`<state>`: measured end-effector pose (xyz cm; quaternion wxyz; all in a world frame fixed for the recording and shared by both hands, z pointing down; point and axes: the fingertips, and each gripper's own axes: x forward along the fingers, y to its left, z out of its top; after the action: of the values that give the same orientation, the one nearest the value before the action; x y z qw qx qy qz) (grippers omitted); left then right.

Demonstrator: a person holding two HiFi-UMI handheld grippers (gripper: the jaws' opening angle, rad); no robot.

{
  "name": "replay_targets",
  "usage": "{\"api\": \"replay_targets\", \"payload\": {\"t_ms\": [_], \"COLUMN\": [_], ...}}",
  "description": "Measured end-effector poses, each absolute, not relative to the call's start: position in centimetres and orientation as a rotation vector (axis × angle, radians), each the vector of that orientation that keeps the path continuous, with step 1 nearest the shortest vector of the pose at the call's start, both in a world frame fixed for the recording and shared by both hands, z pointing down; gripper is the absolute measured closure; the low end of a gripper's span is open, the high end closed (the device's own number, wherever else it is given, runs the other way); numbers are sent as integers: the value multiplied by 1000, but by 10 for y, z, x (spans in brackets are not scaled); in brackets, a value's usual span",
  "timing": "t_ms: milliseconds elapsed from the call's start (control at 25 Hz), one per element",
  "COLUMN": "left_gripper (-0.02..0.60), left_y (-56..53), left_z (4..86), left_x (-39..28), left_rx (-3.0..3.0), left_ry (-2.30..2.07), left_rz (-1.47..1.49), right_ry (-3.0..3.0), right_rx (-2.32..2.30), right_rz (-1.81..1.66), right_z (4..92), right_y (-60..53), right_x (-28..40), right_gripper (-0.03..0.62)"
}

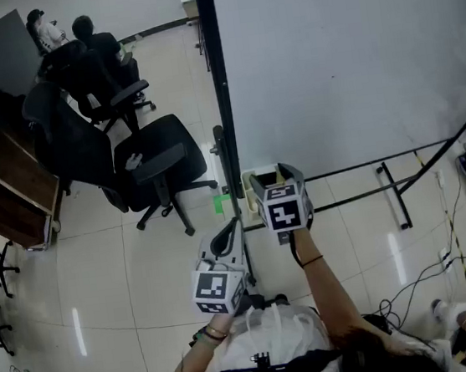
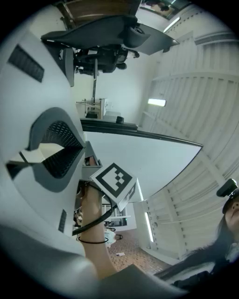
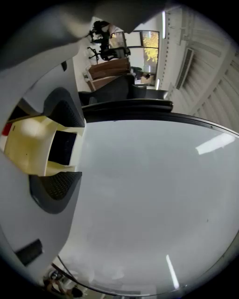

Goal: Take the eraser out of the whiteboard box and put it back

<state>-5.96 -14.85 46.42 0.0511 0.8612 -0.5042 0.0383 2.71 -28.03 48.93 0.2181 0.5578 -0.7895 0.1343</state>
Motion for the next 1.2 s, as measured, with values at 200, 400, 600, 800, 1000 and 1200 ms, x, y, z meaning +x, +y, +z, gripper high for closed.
{"api": "replay_targets", "payload": {"t_ms": [200, 400, 600, 800, 1000, 1200], "left_gripper": [597, 597, 597, 597, 597, 597], "left_y": [-151, -153, -153, -152, -153, -151], "left_z": [462, 458, 457, 459, 460, 464], "left_x": [-65, -62, -64, -59, -58, -44], "left_rx": [2605, 2620, 2614, 2623, 2625, 2687], "left_ry": [-1544, -1536, -1542, -1510, -1511, -1441], "left_rz": [98, 89, 90, 105, 92, 200], "right_ry": [-2051, -2109, -2287, -2450, -2494, -2492], "right_rx": [1489, 1499, 1594, 1644, 1635, 1633], "right_rz": [415, 387, 252, 194, 166, 151], "right_z": [512, 500, 440, 388, 381, 383], "right_y": [-290, -287, -264, -223, -184, -181], "right_x": [19, 22, 33, 44, 54, 55], "right_gripper": [314, 328, 330, 330, 333, 335]}}
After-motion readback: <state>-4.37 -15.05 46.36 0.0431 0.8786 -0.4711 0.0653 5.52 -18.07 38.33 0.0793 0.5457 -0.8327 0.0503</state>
